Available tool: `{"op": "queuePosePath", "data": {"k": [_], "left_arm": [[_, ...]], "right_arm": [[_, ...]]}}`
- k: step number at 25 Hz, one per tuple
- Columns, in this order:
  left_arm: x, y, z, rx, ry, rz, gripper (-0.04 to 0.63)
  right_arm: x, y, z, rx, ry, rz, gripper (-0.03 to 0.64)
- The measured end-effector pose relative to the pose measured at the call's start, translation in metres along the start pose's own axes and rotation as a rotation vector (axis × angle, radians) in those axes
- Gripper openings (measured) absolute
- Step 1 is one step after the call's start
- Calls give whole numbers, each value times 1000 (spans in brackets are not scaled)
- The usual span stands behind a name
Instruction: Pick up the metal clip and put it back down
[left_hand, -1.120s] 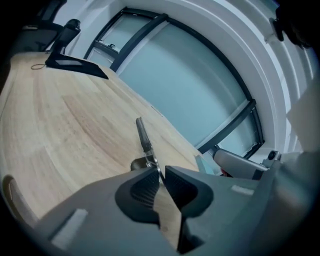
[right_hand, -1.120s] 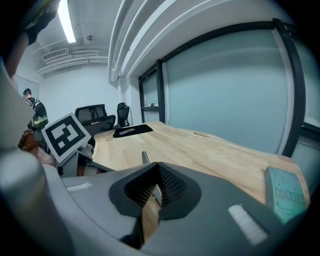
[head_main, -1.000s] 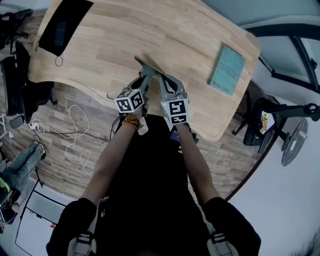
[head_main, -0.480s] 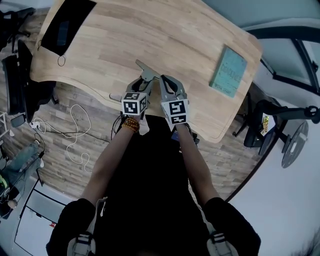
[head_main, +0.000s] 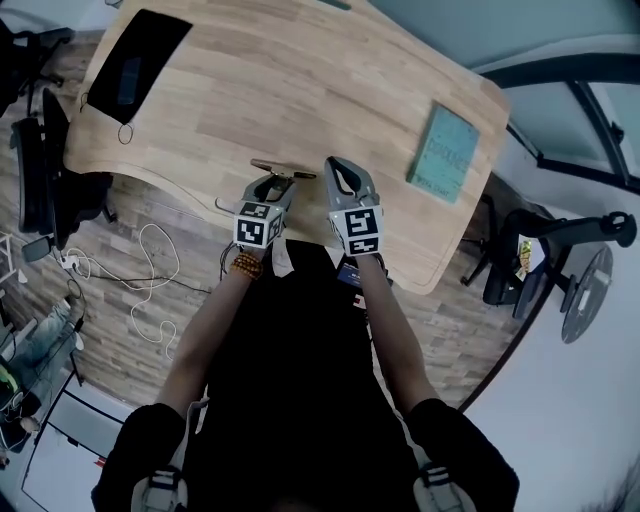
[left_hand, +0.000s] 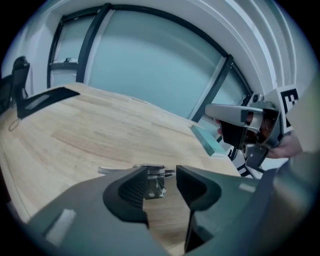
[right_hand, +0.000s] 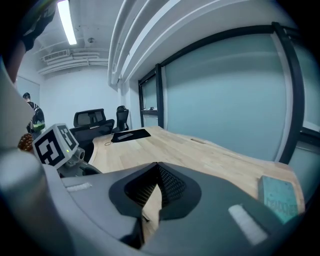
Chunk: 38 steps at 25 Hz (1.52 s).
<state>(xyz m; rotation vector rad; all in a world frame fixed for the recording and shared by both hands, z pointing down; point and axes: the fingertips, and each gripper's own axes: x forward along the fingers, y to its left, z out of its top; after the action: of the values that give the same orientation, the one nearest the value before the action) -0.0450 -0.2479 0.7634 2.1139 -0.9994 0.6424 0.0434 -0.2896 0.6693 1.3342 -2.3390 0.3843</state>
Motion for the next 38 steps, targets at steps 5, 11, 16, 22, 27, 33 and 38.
{"op": "queuePosePath", "data": {"k": [5,11,16,22,27,33,38], "left_arm": [[2,4,-17,-28,75,18,207],[-12,11,-26,2,82,104,208],[-27,-1,17,137,-31,157,208],[-50,-41,114,348,-258,167,208],[-80,-79,179,434,-416,161,207],[-114,-122,227,478,-563,147,205],[-144,-143,247,492,-661,166,185]], "right_arm": [[-7,-3,10,-17,-30,7,25],[-10,0,8,-18,-23,19,25],[-14,2,15,-39,-49,37,25],[-35,-4,52,-51,-133,38,25],[-60,-10,91,-82,-218,22,25],[-95,-9,145,-117,-350,12,25],[-125,-6,186,-121,-480,-21,23]]}}
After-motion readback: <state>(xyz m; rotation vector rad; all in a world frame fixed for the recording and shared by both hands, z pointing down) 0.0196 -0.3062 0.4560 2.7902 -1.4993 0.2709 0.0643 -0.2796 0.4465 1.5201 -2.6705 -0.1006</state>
